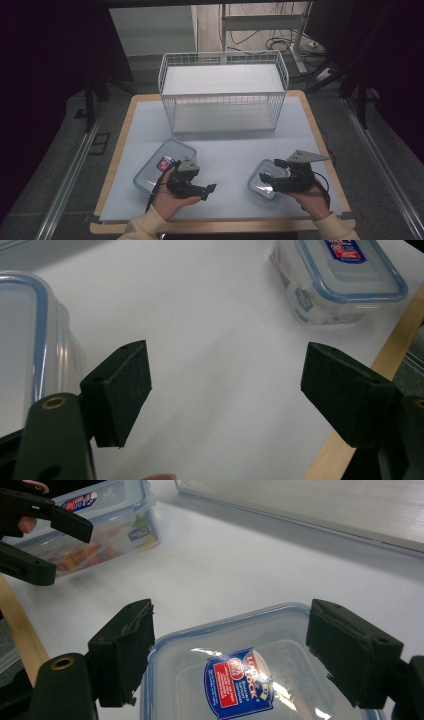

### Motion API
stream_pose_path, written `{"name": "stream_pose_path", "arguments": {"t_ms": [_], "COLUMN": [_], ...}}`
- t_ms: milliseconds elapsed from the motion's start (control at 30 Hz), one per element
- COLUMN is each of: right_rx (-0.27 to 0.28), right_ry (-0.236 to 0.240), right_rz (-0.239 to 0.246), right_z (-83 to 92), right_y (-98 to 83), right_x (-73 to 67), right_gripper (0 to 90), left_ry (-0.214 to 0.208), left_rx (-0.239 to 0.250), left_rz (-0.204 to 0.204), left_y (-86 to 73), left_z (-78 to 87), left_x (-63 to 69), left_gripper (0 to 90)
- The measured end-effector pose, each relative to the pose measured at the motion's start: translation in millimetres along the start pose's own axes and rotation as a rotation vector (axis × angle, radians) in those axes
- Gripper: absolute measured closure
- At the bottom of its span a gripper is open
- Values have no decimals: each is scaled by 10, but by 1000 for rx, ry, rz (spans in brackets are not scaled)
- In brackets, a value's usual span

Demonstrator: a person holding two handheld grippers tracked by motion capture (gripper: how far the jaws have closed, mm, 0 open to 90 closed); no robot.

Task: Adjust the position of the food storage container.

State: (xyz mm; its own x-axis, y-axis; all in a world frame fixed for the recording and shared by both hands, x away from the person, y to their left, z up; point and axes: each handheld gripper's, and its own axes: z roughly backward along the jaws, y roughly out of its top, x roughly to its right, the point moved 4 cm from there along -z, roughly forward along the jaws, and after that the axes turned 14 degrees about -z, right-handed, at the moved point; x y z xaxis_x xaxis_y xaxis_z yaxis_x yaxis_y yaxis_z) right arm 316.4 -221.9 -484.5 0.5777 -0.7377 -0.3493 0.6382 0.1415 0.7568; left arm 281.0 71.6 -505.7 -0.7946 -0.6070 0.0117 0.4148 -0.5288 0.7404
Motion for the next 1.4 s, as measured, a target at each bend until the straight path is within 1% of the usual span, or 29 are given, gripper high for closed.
{"name": "stream_pose_path", "arguments": {"t_ms": [167, 233, 300, 400, 467, 567, 667, 733, 800, 867, 933, 1000, 1033, 1067, 1100, 1133, 1167, 1200, 1267, 1400], "right_rx": [4, 0, -3, -16, -17, -13, -5, -2, -3, -3, -4, -6, -8, -7, -7, -8, -10, -10, -19, -30], "right_ry": [8, 7, -1, -2, 0, 0, -6, -11, -12, -18, -22, -22, -24, -24, -24, -24, -25, -25, -28, -33], "right_rz": [-12, -9, 1, 15, 19, 24, 36, 34, 32, 34, 34, 34, 37, 44, 46, 45, 46, 46, 45, 49], "right_z": [24, 26, 11, -10, -18, -26, -23, -11, -3, 13, 17, 16, 16, 10, 8, 4, 1, 1, -13, -42], "right_y": [-2, -10, 2, 9, -2, 22, 45, 41, 37, 26, 13, 3, 1, 3, 4, 2, -1, -1, -15, -33], "right_x": [34, 40, 39, -7, -40, -69, -79, -60, -54, -42, -32, -33, -37, -48, -51, -52, -51, -51, -43, -21], "right_gripper": [189, 189, 189, 188, 188, 188, 188, 188, 188, 189, 190, 191, 191, 191, 192, 191, 191, 191, 192, 192], "left_ry": [-3, -6, 2, 4, -5, -14, -24, -30, -30, -30, -38, -44, -50, -53, -62, -62, -63, -55, -45, -24], "left_rx": [3, 0, 2, 4, 9, 12, 1, -17, -19, -23, -29, -39, -51, -62, -83, -83, -91, -104, -137, -182], "left_rz": [16, 8, 0, 1, 13, 6, 0, -2, -10, -18, -25, -36, -49, -56, -64, -64, -65, -62, -69, -68], "left_y": [16, 24, 23, 10, 10, 21, 1, -22, -35, -57, -90, -125, -143, -159, -198, -198, -215, -248, -318, -454], "left_z": [43, 59, 89, 148, 184, 227, 248, 236, 235, 226, 214, 212, 214, 217, 235, 235, 242, 247, 252, 260], "left_x": [5, 4, 10, 3, -8, -13, -16, -9, 11, 28, 46, 57, 61, 62, 53, 53, 48, 42, 35, 33], "left_gripper": [207, 208, 210, 217, 219, 222, 225, 236, 242, 289, 386, 459, 532, 679, 746, 800, 835, 835, 891, 900]}}
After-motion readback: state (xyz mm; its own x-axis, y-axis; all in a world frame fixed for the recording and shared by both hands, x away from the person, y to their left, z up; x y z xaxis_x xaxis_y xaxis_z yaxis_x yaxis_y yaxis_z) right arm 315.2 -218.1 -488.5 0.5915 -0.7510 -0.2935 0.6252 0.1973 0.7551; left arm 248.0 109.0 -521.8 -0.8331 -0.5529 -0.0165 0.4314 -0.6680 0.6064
